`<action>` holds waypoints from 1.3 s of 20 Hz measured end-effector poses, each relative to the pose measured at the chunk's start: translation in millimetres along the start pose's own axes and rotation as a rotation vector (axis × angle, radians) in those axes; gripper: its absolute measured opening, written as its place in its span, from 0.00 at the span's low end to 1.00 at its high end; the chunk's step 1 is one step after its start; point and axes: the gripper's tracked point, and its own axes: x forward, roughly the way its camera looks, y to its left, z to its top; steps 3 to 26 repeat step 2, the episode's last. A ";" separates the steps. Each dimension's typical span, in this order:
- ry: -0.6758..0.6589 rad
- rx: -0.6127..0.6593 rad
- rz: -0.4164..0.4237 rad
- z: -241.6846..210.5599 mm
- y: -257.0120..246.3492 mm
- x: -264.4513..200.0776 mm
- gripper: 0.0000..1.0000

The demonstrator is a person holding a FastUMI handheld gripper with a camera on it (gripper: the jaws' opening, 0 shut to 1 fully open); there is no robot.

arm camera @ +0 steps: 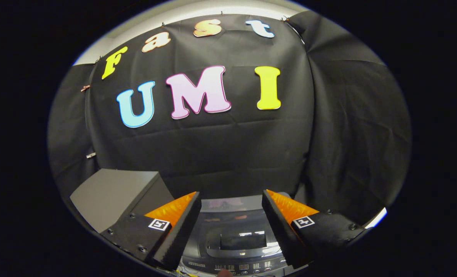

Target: Put the clothes into the washing machine and then close the washing machine lid.

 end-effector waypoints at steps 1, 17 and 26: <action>-0.016 -0.006 -0.001 5.6 0.7 -2.7 1.00; -0.030 -0.008 0.001 14.1 1.4 -4.5 1.00; -0.030 -0.008 0.001 14.1 1.4 -4.5 1.00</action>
